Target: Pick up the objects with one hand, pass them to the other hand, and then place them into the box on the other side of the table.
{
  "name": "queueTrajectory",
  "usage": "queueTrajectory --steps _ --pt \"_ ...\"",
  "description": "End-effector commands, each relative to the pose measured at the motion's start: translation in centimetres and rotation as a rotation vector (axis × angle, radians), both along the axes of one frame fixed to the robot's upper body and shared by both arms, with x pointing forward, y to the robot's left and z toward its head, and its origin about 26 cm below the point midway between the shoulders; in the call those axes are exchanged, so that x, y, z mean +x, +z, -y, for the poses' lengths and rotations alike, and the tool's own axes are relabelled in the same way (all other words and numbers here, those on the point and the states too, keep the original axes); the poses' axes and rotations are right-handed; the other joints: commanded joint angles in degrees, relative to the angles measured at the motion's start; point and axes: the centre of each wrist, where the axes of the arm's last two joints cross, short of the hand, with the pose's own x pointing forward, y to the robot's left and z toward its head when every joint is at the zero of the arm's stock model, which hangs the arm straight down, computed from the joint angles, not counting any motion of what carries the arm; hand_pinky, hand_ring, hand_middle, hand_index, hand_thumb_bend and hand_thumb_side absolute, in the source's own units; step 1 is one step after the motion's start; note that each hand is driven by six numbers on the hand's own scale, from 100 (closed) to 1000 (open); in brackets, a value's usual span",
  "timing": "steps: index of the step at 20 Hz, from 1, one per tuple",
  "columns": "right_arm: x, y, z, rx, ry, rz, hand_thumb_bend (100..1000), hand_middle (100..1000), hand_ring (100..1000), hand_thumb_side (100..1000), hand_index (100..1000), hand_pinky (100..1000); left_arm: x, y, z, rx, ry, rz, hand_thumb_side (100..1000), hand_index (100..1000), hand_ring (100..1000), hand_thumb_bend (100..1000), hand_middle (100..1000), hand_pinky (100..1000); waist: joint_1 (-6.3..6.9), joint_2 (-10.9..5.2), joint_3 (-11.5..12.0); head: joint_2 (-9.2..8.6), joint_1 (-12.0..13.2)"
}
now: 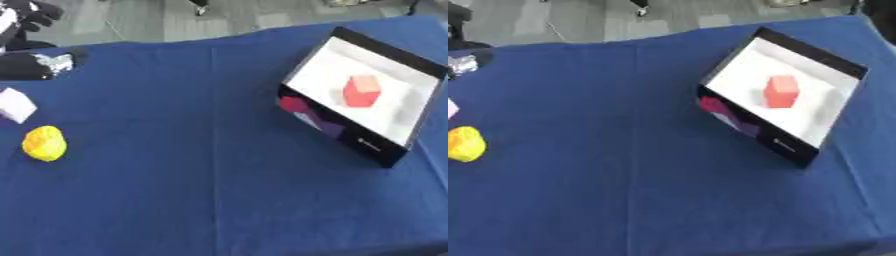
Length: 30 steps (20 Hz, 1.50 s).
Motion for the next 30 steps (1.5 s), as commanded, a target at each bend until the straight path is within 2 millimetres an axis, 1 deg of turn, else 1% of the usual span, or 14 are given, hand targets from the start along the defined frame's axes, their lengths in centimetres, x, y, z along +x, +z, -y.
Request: queueTrajectory --steps 1,6,7,8,11,13,15,16,19,20,21,25,27,30 --pt "-0.6 1.4 0.2 -0.028 -0.009 0.046 100 1000 1000 544 1000 969 -0.2 2.7 -2.7 0.085 0.033 0.0 533 865 841 566 784 860 -0.16 0.34 -0.1 -0.12 1.1" --pt "-0.8 1.5 0.3 -0.027 -0.015 0.057 100 1000 1000 542 1000 968 0.1 3.9 -5.6 0.188 0.108 -0.046 506 854 839 642 780 860 -0.44 0.88 -0.7 -0.12 2.3" --pt "-0.9 1.5 0.4 -0.028 -0.016 0.059 100 1000 1000 542 1000 968 0.2 4.1 -6.2 0.205 0.125 -0.054 488 849 840 656 780 861 -0.5 0.96 -0.8 -0.12 2.6" --pt "-0.9 1.4 0.4 -0.028 -0.016 0.061 100 1000 1000 542 1000 968 0.3 4.3 -6.8 0.22 0.142 -0.061 486 849 840 657 780 861 -0.56 1.03 -1.0 -0.12 2.8" --pt "-1.0 1.3 0.4 -0.028 -0.019 0.061 100 1000 1000 543 1000 968 0.5 4.6 -8.3 0.253 0.187 -0.085 475 854 846 706 786 866 -0.65 1.29 -1.3 -0.12 3.3" --pt "-1.0 1.2 0.4 -0.03 -0.021 0.06 100 1000 1000 543 1000 968 0.5 4.8 -9.2 0.275 0.224 -0.104 511 854 846 729 785 867 -0.71 1.45 -1.5 -0.12 3.6" --pt "-1.0 1.1 0.3 -0.032 -0.023 0.059 100 1000 1000 544 1000 967 0.8 4.7 -10.0 0.29 0.275 -0.14 573 857 851 744 783 872 -0.75 1.61 -1.6 -0.12 3.7" --pt "-1.0 1.1 0.3 -0.033 -0.023 0.059 100 1000 1000 544 1000 967 0.9 4.5 -10.4 0.295 0.302 -0.163 602 857 853 768 784 875 -0.78 1.7 -1.7 -0.12 3.7" --pt "-1.0 0.9 0.3 -0.034 -0.028 0.055 100 1000 1000 546 1000 967 1.3 4.1 -11.0 0.315 0.384 -0.21 611 857 860 827 790 885 -0.87 1.92 -1.9 -0.18 3.8" --pt "-1.0 0.9 0.2 -0.034 -0.029 0.053 100 1000 1000 543 1000 967 1.4 4.0 -11.1 0.327 0.418 -0.221 607 859 864 824 793 889 -0.89 2.02 -2.0 -0.33 4.0" --pt "-1.0 0.8 0.2 -0.035 -0.03 0.052 100 1000 1000 546 1000 967 1.5 3.9 -11.2 0.339 0.447 -0.232 617 859 866 846 794 892 -0.9 2.1 -2.1 -0.5 4.2" --pt "-1.0 0.7 0.1 -0.046 -0.031 0.05 100 1000 1000 546 1000 967 1.9 3.4 -11.8 0.345 0.532 -0.287 646 862 875 844 800 903 -0.84 2.45 -2.5 -1.31 5.9" --pt "-0.9 0.7 0.0 -0.049 -0.031 0.05 100 1000 1000 547 1000 967 2.0 3.2 -12.2 0.34 0.56 -0.319 662 864 877 843 802 905 -0.78 2.62 -2.6 -1.77 7.1" --pt "-0.9 0.7 0.0 -0.051 -0.034 0.051 100 1000 1000 547 1000 967 2.1 3.0 -12.5 0.34 0.587 -0.358 672 863 880 855 804 910 -0.73 2.91 -2.6 -2.25 8.2"
